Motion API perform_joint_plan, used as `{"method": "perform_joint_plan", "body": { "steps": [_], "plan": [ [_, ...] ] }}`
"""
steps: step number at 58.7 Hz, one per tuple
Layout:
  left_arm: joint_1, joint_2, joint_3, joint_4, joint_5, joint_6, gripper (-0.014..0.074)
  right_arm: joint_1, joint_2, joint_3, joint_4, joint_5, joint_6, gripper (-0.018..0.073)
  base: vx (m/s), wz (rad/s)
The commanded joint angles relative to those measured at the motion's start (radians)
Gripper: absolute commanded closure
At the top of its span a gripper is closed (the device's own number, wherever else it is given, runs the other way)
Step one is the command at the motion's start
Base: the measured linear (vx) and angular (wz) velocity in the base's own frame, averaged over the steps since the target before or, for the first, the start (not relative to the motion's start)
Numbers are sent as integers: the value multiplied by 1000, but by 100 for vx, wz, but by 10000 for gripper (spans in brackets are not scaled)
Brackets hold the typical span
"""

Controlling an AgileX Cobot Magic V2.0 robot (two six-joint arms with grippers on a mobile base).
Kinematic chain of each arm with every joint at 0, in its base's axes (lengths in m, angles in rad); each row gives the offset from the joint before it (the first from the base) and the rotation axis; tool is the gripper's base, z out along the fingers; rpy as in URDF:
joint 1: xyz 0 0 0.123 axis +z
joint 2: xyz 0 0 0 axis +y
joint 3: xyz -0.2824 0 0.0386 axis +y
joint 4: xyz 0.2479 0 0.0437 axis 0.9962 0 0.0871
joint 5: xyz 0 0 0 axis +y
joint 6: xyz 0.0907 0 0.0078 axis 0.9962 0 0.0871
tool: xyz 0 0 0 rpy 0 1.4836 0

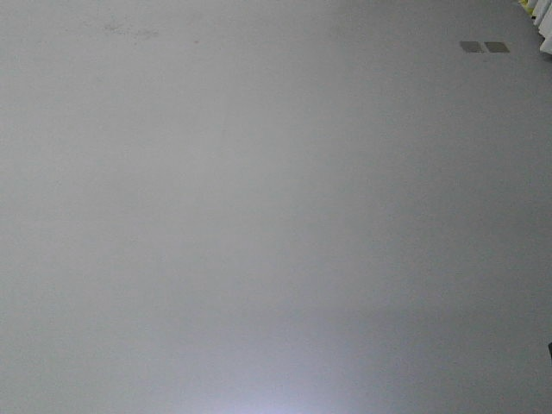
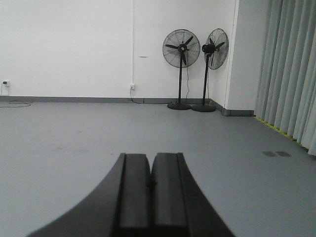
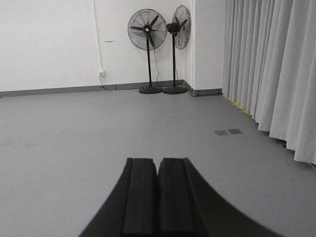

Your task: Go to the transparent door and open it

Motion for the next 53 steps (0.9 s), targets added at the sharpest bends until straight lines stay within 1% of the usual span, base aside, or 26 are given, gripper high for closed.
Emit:
{"method": "perform_joint_plan", "body": {
  "steps": [1, 32, 53],
  "plan": [
    [-3, -12, 29, -2, -84, -7, 602, -5, -15, 14, -8, -83, -6, 564, -3, 0],
    [-3, -12, 29, -2, -84, -7, 602, -5, -15, 14, -8, -83, -6, 564, 3, 0],
    [-3, -12, 29, -2, -84, -7, 602, -5, -15, 14, -8, -83, -6, 564, 18, 3]
  ]
}}
